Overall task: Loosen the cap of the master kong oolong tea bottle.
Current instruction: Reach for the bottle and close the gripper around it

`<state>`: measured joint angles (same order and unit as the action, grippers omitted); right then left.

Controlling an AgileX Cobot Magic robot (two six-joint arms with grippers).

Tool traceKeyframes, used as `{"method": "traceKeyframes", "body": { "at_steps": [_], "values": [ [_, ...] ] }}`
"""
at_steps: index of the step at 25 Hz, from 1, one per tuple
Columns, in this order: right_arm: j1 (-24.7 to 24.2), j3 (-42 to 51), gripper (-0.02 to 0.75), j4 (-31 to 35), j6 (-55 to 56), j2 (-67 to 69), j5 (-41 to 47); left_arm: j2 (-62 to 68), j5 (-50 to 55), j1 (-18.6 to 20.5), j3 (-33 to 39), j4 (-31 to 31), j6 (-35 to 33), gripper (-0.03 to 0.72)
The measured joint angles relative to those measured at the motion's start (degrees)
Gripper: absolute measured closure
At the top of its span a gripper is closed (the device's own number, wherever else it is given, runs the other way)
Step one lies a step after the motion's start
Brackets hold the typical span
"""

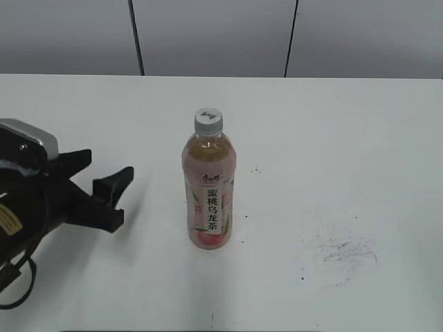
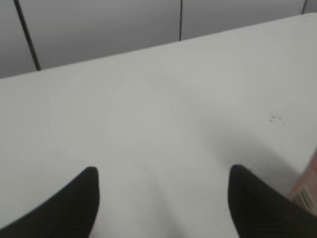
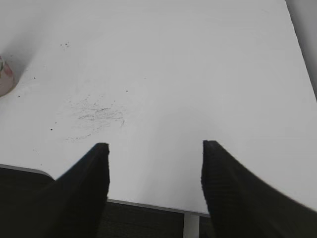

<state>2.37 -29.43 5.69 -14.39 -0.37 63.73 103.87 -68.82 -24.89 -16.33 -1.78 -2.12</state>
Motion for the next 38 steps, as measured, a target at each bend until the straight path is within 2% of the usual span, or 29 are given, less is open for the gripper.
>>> {"method": "traceKeyframes", "body": {
  "at_steps": [4, 6, 9, 11, 15, 19, 28, 34, 38],
  "values": [
    [0.0, 0.0, 0.289, 0.0, 0.0, 0.0, 0.0, 0.0, 0.0, 0.0, 2.9, -6.2, 3.4, 0.139],
    [0.0, 0.0, 0.289, 0.0, 0.0, 0.0, 0.0, 0.0, 0.0, 0.0, 3.1, -11.5, 3.8, 0.090],
    [0.0, 0.0, 0.289, 0.0, 0.0, 0.0, 0.0, 0.0, 0.0, 0.0, 3.1, -20.2, 5.1, 0.067],
    [0.0, 0.0, 0.289, 0.0, 0.0, 0.0, 0.0, 0.0, 0.0, -0.1, 3.1, -22.7, 6.0, 0.065],
    [0.0, 0.0, 0.289, 0.0, 0.0, 0.0, 0.0, 0.0, 0.3, -0.1, 1.9, -25.8, 6.8, 0.066],
    [0.0, 0.0, 0.289, 0.0, 0.0, 0.0, 0.0, 0.0, 0.5, -0.1, -2.3, -29.5, 11.9, 0.071],
    [0.0, 0.0, 0.289, 0.0, 0.0, 0.0, 0.0, 0.1, 0.9, -0.2, -11.1, -36.3, 18.5, 0.083],
    [0.0, 0.0, 0.289, 0.0, 0.0, 0.0, 0.0, 2.6, 0.9, -3.6, -15.2, -37.6, 19.7, 0.094],
    [0.0, 0.0, 0.289, 0.0, 0.0, 0.0, 0.0, 4.7, 0.8, -5.2, -16.6, -36.2, 19.8, 0.096]
  ]
}}
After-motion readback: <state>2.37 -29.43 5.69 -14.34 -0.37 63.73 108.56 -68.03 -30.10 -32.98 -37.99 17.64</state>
